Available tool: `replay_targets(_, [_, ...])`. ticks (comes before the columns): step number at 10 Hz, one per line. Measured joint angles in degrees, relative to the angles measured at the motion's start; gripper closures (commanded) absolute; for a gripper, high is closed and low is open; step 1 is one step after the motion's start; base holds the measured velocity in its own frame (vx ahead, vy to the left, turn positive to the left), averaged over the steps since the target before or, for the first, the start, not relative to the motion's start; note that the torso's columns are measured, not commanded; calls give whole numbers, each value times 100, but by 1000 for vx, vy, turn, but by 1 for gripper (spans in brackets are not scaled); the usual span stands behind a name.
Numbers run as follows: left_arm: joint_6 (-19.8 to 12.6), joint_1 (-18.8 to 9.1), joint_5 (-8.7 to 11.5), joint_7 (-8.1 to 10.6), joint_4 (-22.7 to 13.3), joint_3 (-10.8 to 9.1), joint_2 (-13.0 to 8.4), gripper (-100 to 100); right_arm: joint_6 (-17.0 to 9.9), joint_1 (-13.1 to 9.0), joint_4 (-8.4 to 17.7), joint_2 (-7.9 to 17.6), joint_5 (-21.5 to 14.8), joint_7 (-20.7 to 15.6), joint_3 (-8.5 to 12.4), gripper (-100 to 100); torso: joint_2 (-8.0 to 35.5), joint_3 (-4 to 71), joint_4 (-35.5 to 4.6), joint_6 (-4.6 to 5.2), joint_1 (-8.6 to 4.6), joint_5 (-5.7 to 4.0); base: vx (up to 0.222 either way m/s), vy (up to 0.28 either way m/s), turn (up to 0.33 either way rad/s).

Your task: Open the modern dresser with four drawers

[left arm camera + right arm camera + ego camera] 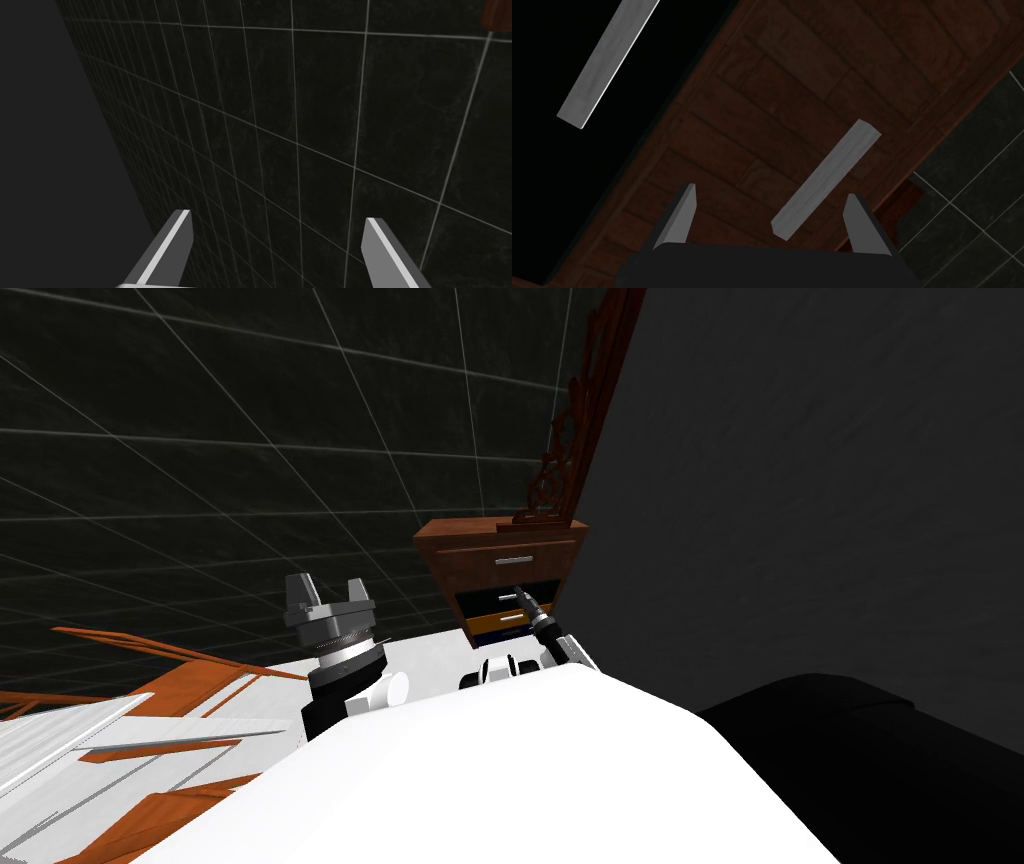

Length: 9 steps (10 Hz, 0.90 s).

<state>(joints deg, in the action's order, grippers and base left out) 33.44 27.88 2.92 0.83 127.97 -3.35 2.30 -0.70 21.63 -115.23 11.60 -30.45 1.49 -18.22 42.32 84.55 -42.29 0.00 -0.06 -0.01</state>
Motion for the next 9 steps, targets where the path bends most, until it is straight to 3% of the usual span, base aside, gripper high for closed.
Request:
replay_targets(3, [0,0,0,0,0,0,0,0,-267,-141,419,-35,-543,-148,-229,-100,-8,4,2,-1,13,3,33,38,-16])
replay_targets(9, [0,0,0,0,0,0,0,0,-963,-284,871,88,-1589,-335,-605,-100,-4,2,1,-1,8,2,29,37,-16])
